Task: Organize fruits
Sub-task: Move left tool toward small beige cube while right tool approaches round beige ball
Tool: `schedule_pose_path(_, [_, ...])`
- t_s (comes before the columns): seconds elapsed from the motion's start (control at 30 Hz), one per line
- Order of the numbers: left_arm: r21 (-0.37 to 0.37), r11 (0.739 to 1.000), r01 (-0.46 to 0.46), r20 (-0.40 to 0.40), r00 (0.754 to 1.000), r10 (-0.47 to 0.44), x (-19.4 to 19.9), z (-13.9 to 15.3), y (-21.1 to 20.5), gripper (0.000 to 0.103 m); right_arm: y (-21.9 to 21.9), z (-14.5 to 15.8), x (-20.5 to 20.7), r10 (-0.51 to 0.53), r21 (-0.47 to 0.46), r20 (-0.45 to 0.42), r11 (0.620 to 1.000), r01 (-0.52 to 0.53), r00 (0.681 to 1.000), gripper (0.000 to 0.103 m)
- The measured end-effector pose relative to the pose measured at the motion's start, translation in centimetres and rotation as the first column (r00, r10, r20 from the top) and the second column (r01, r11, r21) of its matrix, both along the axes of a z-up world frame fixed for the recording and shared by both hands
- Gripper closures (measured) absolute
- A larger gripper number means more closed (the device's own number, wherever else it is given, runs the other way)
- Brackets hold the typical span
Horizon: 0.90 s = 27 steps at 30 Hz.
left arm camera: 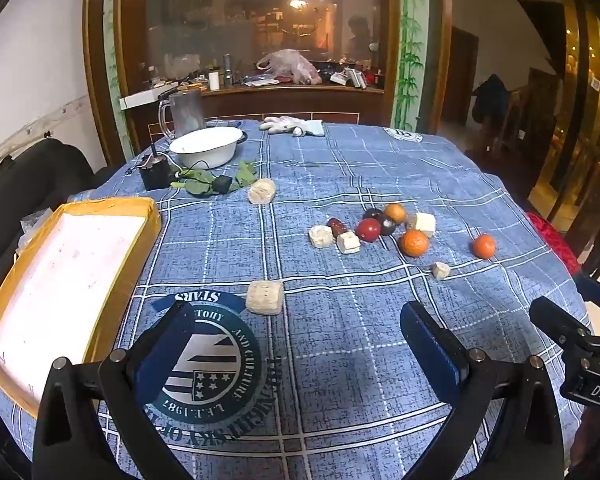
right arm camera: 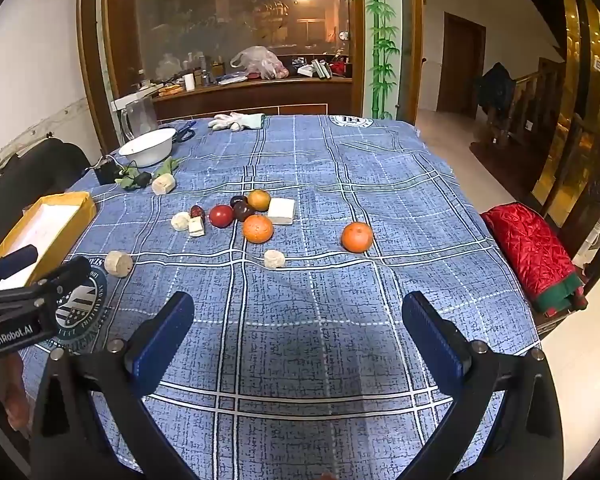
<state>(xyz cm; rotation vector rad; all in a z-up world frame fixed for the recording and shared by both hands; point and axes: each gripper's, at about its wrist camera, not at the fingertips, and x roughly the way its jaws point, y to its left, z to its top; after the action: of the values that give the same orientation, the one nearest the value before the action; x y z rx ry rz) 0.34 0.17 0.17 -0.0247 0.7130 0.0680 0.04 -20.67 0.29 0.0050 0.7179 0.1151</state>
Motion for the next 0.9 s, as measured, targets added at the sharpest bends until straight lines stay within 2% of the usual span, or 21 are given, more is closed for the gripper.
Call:
schedule_pose_path(0.53, [-0.017,1.000,-0.012,0.000,1.000,0.012,0.5,-0.6,1.3,0.001,0.8,-0.2,-0.5,0.023,-0.037,0.018,0.999,-0.023,1.000,0.000])
schedule_pose_path(0.9, [-0.009,1.000,-0.024,-0.011,1.000,0.024,0.6,-1.0,1.3,0.001,0.1,-0.5,-0.6,0.037,0.008,0.031,0.999,-0.037,0.999,0.000])
